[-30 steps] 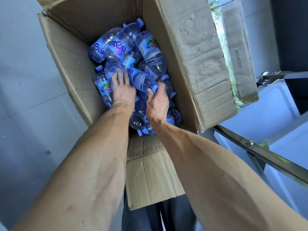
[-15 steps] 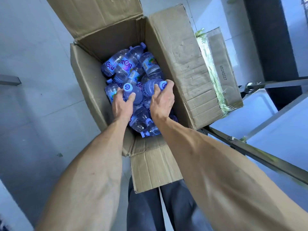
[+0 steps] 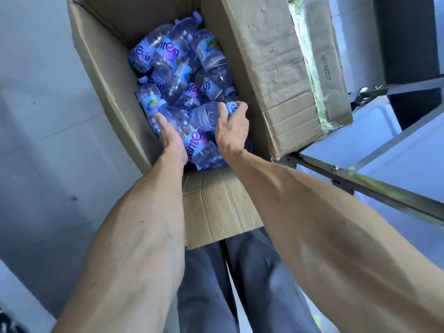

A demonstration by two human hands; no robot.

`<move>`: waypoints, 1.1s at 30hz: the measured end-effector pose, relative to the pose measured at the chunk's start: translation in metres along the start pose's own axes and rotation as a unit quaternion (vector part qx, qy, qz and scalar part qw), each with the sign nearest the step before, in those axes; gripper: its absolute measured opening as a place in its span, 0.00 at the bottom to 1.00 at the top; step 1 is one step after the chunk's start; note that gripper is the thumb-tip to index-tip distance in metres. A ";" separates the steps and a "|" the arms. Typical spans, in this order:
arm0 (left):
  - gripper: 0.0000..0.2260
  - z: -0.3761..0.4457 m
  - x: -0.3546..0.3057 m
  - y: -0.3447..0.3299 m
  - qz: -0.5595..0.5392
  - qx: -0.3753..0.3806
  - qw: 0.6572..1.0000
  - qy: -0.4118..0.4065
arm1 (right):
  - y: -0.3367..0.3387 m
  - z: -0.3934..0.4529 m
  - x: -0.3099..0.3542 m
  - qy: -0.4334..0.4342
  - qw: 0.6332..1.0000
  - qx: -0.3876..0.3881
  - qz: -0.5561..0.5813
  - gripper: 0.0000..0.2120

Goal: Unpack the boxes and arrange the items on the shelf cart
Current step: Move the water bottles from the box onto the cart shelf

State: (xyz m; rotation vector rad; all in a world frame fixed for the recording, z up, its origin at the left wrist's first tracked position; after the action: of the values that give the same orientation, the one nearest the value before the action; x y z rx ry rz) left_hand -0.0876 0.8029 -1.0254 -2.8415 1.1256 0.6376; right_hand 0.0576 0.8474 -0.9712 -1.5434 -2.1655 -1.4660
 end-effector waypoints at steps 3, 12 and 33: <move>0.26 -0.003 0.016 0.019 -0.015 -0.044 0.999 0.002 | -0.005 -0.011 -0.010 -0.038 0.998 -0.021 0.042 0.21; 0.29 0.013 0.017 0.037 -0.021 -0.047 0.998 0.029 | -0.051 -0.015 0.019 -0.094 0.975 -0.032 0.198 0.15; 0.29 0.005 -0.001 0.020 -0.015 0.080 0.996 0.035 | -0.010 -0.022 0.004 0.094 0.981 -0.091 -0.146 0.19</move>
State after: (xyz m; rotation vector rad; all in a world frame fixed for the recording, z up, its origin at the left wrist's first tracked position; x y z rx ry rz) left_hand -0.1033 0.7900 -1.0274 -2.7587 1.0885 0.4284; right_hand 0.0396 0.8336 -0.9638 -1.1077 -2.2715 -1.8599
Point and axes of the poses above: each hand's wrist, its own z-axis towards the middle knuckle, its own y-axis out of the back of the hand, x = y × z, the point moved 4 cm from there along z, towards the middle knuckle, and after that the axes turned 2 degrees about -z, right-handed, at the moved point
